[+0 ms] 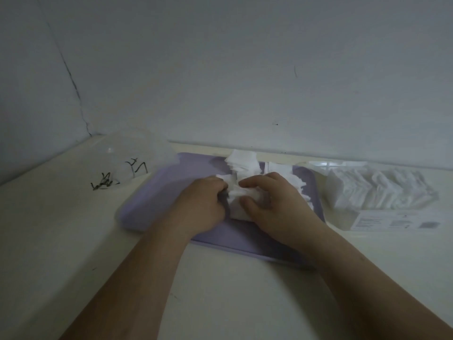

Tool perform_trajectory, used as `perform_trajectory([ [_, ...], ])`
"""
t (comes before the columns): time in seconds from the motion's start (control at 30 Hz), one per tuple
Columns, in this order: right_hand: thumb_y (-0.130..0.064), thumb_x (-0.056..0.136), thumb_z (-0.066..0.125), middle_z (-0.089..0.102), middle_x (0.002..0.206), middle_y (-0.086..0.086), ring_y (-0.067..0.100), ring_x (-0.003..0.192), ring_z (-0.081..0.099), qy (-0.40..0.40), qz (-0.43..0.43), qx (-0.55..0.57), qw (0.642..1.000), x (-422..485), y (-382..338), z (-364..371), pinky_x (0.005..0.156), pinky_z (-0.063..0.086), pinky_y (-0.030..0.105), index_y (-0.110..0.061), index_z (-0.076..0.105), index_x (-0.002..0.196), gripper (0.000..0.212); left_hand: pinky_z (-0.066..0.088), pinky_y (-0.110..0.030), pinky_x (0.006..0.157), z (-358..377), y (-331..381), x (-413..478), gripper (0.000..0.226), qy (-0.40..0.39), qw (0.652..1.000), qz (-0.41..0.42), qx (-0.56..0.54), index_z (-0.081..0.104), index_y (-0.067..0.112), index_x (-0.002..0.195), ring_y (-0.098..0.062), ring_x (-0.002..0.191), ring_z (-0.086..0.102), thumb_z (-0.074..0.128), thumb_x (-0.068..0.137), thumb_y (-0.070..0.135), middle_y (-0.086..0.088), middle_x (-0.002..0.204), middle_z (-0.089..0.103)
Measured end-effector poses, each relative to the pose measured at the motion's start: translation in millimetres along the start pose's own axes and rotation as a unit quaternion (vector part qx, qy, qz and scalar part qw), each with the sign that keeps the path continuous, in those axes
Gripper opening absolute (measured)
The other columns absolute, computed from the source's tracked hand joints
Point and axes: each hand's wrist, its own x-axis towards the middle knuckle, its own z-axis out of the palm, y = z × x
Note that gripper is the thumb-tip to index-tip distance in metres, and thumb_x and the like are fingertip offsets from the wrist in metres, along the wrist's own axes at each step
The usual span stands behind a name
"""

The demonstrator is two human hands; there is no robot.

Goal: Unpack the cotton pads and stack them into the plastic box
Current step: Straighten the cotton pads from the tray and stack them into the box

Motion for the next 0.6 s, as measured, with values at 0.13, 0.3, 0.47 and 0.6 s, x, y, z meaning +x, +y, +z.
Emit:
perform_trajectory([
  [0.13, -0.033, 0.086, 0.084, 0.053, 0.117, -0.009, 0.013, 0.106, 0.059, -0.035, -0.013, -0.031, 0.999, -1, -1, -2, 0.082, 0.032, 0.004, -0.031, 0.069, 0.132, 0.048, 0.049, -0.034, 0.072, -1, 2, -1, 0.018, 0.054, 0.998, -0.006, 0.003, 0.069, 0.019, 0.089, -0.023, 0.085, 0.061, 0.053, 0.085, 0.025, 0.005, 0.091, 0.064],
  [0.3, -0.021, 0.09, 0.074, 0.068, 0.128, -0.002, 0.018, 0.117, 0.062, 0.056, 0.022, 0.033, 0.998, -1, -4, -2, 0.096, 0.044, 0.023, -0.026, 0.064, 0.136, 0.047, 0.054, -0.039, 0.092, 2, -5, 3, 0.041, 0.096, 0.995, 0.013, -0.006, 0.067, 0.02, 0.128, -0.027, 0.107, 0.065, 0.072, 0.089, 0.028, -0.003, 0.12, 0.069],
  [0.47, -0.021, 0.09, 0.074, 0.072, 0.12, -0.007, 0.014, 0.111, 0.068, 0.097, 0.077, 0.117, 0.985, -1, -3, -4, 0.099, 0.054, 0.034, -0.023, 0.062, 0.137, 0.048, 0.054, -0.036, 0.095, -2, -5, 3, 0.034, 0.005, 1.0, -0.014, -0.027, 0.069, 0.023, 0.122, -0.026, 0.113, 0.066, 0.073, 0.088, 0.027, -0.002, 0.122, 0.071],
  [0.6, -0.026, 0.09, 0.074, 0.073, 0.116, -0.011, 0.013, 0.109, 0.069, 0.099, 0.113, 0.139, 0.979, -1, -3, -8, 0.099, 0.054, 0.034, -0.026, 0.064, 0.134, 0.044, 0.042, -0.015, 0.056, -13, -5, -3, 0.011, -0.06, 0.995, -0.014, -0.081, 0.066, 0.021, 0.084, -0.007, 0.072, 0.062, 0.074, 0.091, 0.02, 0.007, 0.082, 0.067],
])
